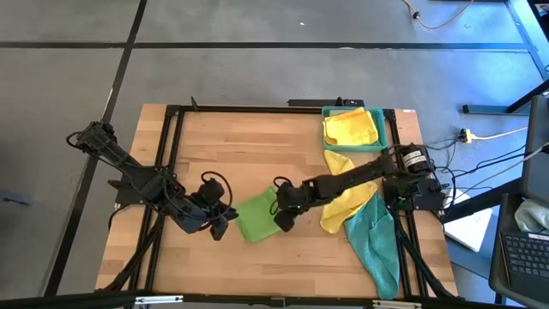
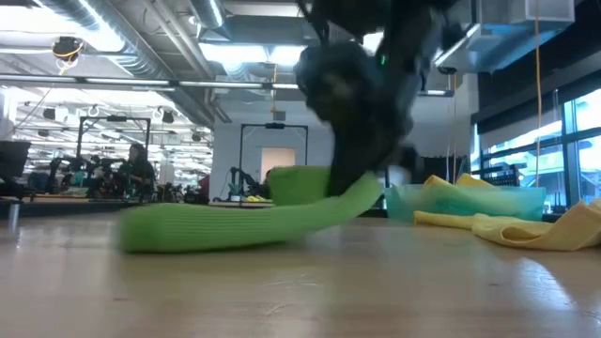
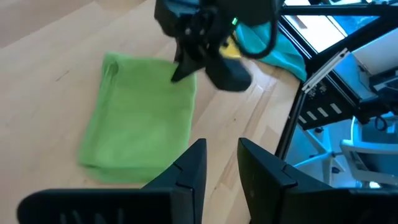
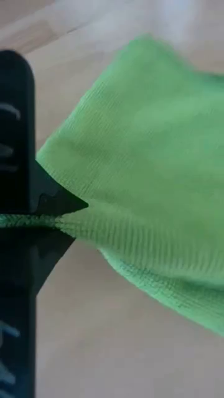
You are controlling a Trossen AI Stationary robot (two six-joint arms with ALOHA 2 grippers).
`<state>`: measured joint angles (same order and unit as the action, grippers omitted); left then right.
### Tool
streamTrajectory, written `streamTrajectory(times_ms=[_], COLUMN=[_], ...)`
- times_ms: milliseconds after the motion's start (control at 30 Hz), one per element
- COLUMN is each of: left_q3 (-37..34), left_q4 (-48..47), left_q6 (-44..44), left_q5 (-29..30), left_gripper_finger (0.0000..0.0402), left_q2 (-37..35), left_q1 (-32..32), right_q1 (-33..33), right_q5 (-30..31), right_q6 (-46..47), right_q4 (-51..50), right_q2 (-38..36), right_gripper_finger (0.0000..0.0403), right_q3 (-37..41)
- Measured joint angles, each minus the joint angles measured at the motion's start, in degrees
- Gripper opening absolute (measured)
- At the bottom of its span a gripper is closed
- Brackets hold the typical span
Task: Fold microfiber towels
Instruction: Stack the folded green microfiber cloth on top of the folded yellow microfiber cloth
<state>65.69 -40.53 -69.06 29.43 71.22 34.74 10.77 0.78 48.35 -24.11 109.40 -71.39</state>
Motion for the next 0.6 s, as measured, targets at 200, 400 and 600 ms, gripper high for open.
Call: streamTrajectory(times_ms=[200,400,600], left_q3=[0.0,0.0,0.0], left_q4=[0.22,0.48,0.46], left_q6=[2.89,3.85,5.18], left_q5=[-0.02,-0.02,-0.04], left_gripper_finger=[0.0082,0.0082,0.0082], left_q2=[0.0,0.0,0.0], left_q1=[0.04,0.43,1.17], right_q1=[-2.46,-3.55,-3.68], right_q5=[4.13,4.24,4.45], right_q6=[-14.98,-18.82,-21.92], right_q4=[-21.72,-31.83,-39.25], right_q2=[-0.19,-0.19,-0.21], right_gripper_finger=[0.0004,0.0004,0.0004], right_q3=[-15.24,-19.41,-19.43])
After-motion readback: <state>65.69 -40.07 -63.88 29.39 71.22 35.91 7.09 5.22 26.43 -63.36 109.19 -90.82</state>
